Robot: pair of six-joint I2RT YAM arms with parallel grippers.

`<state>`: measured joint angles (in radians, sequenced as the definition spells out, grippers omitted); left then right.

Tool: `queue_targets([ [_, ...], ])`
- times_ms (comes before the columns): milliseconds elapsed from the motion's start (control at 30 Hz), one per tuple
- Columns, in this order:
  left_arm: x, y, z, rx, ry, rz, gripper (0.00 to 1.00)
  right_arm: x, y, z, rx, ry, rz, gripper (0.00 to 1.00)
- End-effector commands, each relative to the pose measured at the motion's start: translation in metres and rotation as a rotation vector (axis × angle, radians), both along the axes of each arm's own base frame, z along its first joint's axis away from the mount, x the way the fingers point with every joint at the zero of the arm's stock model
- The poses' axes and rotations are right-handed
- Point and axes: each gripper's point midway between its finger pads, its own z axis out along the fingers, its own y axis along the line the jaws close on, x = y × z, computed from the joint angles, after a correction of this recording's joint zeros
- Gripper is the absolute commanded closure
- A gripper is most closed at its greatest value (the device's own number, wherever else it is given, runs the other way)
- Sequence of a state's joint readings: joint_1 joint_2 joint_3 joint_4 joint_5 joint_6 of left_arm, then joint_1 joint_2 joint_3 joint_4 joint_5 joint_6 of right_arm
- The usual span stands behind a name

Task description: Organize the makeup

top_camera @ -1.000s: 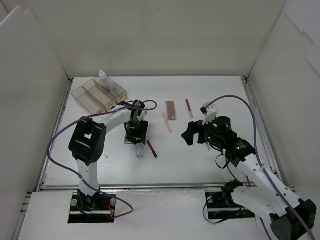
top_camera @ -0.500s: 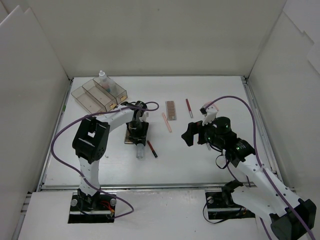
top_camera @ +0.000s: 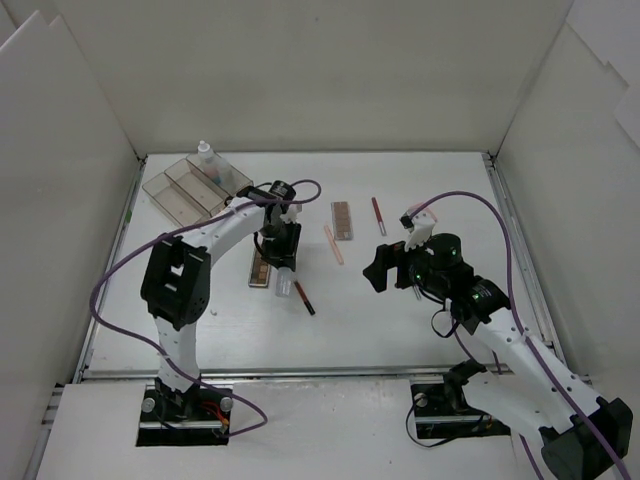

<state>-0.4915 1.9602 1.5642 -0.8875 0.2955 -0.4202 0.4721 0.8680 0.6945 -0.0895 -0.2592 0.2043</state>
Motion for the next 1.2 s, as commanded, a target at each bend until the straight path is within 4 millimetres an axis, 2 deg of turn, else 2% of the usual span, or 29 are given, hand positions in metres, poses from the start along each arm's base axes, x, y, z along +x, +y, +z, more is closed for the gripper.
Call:
queue_targets([
  [0,0.03,0.008,0.091,-0.022,-0.279,0.021,1.0,0.009,0.005,0.021,0.033,-0.075,0.006,0.06],
  [67,0.046,0.013,0.119,-0.018,-0.407,0.044,1.0,0.009,0.005,0.022,0.032,-0.079,0.005,0.06],
  [133,0.074,0.03,0.144,0.029,-0.556,0.108,1.0,0.009,0.005,0.022,0.033,-0.077,0.005,0.06],
  [200,0.093,0.05,0.17,0.075,-0.686,0.175,1.0,0.009,0.006,0.022,0.032,-0.075,0.008,0.06],
  [233,0.108,0.056,0.189,0.057,-0.771,0.219,1.0,0.009,0.005,0.023,0.033,-0.08,0.005,0.06],
  [267,0.115,0.057,0.198,0.056,-0.818,0.237,1.0,0.01,0.005,0.025,0.034,-0.083,0.005,0.06],
  [300,0.132,0.069,0.215,0.075,-0.911,0.283,1.0,0.01,0.005,0.026,0.034,-0.087,0.001,0.06],
  [367,0.146,0.08,0.227,0.105,-0.995,0.327,1.0,0.011,0.003,0.027,0.031,-0.095,-0.011,0.06],
  [400,0.16,0.092,0.241,0.128,-1.081,0.372,1.0,0.012,0.003,0.028,0.027,-0.099,-0.01,0.06],
  [433,0.166,0.1,0.247,0.138,-1.121,0.406,1.0,0.012,0.002,0.028,0.026,-0.097,-0.012,0.06],
  [467,0.171,0.108,0.238,0.161,-1.137,0.434,1.0,0.013,0.002,0.028,0.023,-0.099,-0.012,0.06],
  [500,0.187,0.117,0.251,0.148,-1.241,0.512,1.0,0.015,0.003,0.027,0.017,-0.094,-0.01,0.06],
  [533,0.186,0.118,0.241,0.159,-1.224,0.506,1.0,0.015,0.003,0.027,0.017,-0.094,-0.01,0.06],
  [567,0.197,0.128,0.256,0.149,-1.305,0.572,1.0,0.015,0.004,0.028,0.015,-0.094,-0.005,0.06],
  [633,0.207,0.136,0.246,0.174,-1.334,0.604,1.0,0.016,0.005,0.028,0.012,-0.093,-0.003,0.06],
  [667,0.214,0.143,0.254,0.173,-1.38,0.645,1.0,0.017,0.004,0.028,0.004,-0.096,-0.004,0.06],
  [700,0.223,0.142,0.243,0.19,-1.378,0.637,1.0,0.019,0.004,0.028,0.001,-0.094,-0.009,0.06],
  [733,0.23,0.149,0.248,0.191,-1.403,0.671,1.0,0.021,0.003,0.029,-0.004,-0.097,-0.012,0.06],
  [767,0.239,0.153,0.237,0.202,-1.393,0.683,1.0,0.021,0.004,0.028,-0.006,-0.093,-0.011,0.06],
  [867,0.254,0.154,0.243,0.193,-1.436,0.69,1.0,0.023,0.004,0.022,-0.021,-0.08,-0.01,0.06],
  [900,0.261,0.153,0.231,0.208,-1.425,0.689,1.0,0.023,0.003,0.02,-0.028,-0.074,-0.011,0.06],
  [933,0.268,0.158,0.235,0.213,-1.44,0.697,1.0,0.023,0.003,0.019,-0.03,-0.071,-0.007,0.06],
  [1000,0.278,0.16,0.222,0.232,-1.432,0.683,1.0,0.024,0.001,0.016,-0.035,-0.063,-0.017,0.06],
  [1033,0.282,0.159,0.223,0.23,-1.439,0.68,1.0,0.025,0.001,0.016,-0.037,-0.062,-0.019,0.06],
  [1067,0.287,0.158,0.213,0.245,-1.432,0.667,1.0,0.025,-0.001,0.015,-0.038,-0.059,-0.026,0.06],
  [1100,0.29,0.165,0.212,0.257,-1.436,0.674,1.0,0.025,0.0,0.014,-0.039,-0.056,-0.023,0.06],
  [1167,0.295,0.162,0.21,0.25,-1.445,0.664,1.0,0.027,-0.001,0.012,-0.041,-0.05,-0.031,0.06],
])
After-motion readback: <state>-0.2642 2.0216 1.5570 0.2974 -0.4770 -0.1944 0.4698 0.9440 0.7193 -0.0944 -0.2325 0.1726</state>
